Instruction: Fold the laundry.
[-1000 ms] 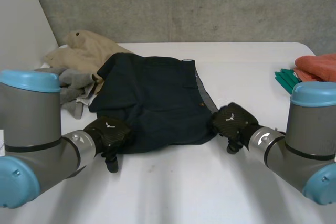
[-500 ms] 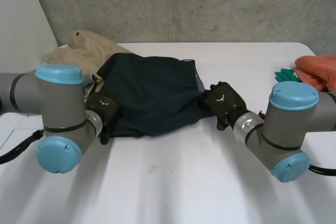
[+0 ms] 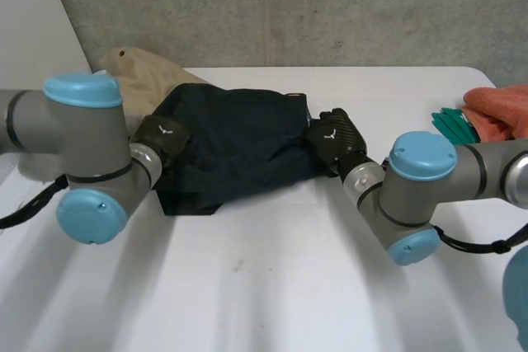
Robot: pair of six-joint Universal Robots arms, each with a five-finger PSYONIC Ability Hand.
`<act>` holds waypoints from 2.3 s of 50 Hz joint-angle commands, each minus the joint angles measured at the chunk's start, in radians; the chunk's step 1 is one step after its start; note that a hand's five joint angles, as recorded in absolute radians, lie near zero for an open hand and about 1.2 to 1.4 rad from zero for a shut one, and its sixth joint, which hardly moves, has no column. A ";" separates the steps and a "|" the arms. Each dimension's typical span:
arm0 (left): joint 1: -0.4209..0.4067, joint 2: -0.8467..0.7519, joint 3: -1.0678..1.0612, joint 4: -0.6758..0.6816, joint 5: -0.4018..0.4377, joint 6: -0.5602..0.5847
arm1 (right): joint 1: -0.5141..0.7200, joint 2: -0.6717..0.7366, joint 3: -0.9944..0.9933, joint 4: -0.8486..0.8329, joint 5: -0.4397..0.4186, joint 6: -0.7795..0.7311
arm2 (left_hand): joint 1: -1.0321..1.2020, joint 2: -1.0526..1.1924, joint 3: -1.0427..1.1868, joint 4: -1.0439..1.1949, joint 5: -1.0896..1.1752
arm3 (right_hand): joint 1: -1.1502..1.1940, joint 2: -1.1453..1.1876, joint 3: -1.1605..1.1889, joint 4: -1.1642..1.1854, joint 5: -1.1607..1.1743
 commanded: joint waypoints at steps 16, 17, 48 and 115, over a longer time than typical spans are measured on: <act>0.016 0.556 0.209 -0.429 0.278 -0.142 | -0.122 -0.547 -0.158 0.602 0.012 0.020 | 0.369 0.359 0.365 0.360 0.374 | 0.672 0.665 0.666 0.690 0.686; 0.013 0.565 0.225 -0.451 0.288 -0.144 | -0.122 -0.558 -0.170 0.633 0.006 0.018 | 0.369 0.359 0.365 0.360 0.374 | 0.672 0.665 0.666 0.690 0.686; 0.008 0.128 0.922 0.046 0.209 -0.317 | -0.086 -0.300 -0.478 0.060 0.147 0.129 | 0.369 0.359 0.365 0.360 0.374 | 0.672 0.665 0.666 0.690 0.686; -0.112 0.327 -0.265 -0.410 0.132 0.243 | -0.193 -0.523 0.324 0.753 -0.083 -0.364 | 0.369 0.359 0.365 0.360 0.374 | 0.672 0.665 0.666 0.690 0.686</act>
